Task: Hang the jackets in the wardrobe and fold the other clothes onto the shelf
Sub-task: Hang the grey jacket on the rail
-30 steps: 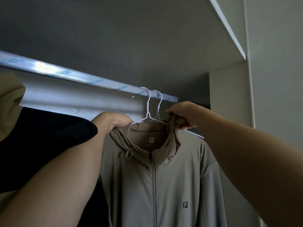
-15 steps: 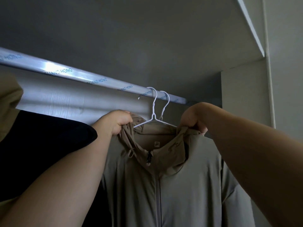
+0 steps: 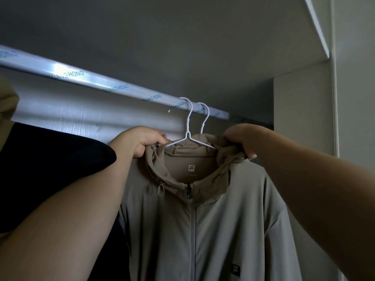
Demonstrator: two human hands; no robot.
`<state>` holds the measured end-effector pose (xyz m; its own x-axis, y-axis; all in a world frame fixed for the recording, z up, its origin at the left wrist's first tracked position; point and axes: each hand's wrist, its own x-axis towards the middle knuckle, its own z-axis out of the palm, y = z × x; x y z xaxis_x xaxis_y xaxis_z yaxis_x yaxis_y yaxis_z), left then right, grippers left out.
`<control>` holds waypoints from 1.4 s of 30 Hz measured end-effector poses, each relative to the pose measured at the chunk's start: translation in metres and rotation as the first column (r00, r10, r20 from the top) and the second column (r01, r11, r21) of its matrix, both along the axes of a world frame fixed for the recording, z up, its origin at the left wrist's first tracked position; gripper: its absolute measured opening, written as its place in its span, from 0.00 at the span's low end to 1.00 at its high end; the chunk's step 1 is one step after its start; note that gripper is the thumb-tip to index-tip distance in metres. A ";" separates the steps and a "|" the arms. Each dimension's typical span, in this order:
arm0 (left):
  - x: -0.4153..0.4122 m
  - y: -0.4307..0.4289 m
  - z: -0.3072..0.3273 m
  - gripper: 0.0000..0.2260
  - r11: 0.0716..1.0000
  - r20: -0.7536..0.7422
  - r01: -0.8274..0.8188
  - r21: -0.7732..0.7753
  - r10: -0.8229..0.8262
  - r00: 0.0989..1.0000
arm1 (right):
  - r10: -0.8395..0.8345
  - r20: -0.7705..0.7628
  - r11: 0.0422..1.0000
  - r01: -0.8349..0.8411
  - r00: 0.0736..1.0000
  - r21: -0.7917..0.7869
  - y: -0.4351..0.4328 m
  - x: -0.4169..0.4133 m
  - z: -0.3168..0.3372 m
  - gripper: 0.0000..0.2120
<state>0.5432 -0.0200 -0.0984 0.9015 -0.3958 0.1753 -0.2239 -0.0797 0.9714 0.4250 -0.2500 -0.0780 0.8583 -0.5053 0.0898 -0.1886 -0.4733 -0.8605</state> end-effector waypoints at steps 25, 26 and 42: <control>-0.005 0.001 -0.006 0.21 0.987 0.172 -0.049 -0.153 0.075 0.982 | 0.257 0.323 0.856 -0.059 0.911 -0.514 0.011 0.006 -0.002 0.07; -0.005 0.001 -0.007 0.25 0.977 0.176 -0.051 -0.206 0.088 0.980 | 0.248 0.380 0.877 -0.040 0.891 -0.479 0.009 0.006 -0.003 0.08; -0.015 -0.003 -0.003 0.09 1.000 0.103 -0.007 0.025 0.005 0.995 | 0.225 0.705 0.962 -0.268 0.672 -0.051 0.000 0.016 -0.016 0.27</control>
<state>0.5279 -0.0227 -0.1013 0.8815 -0.3959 0.2572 -0.3219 -0.1055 0.9409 0.4405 -0.2501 -0.0945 0.6505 -0.3070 0.6947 0.5941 -0.3642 -0.7172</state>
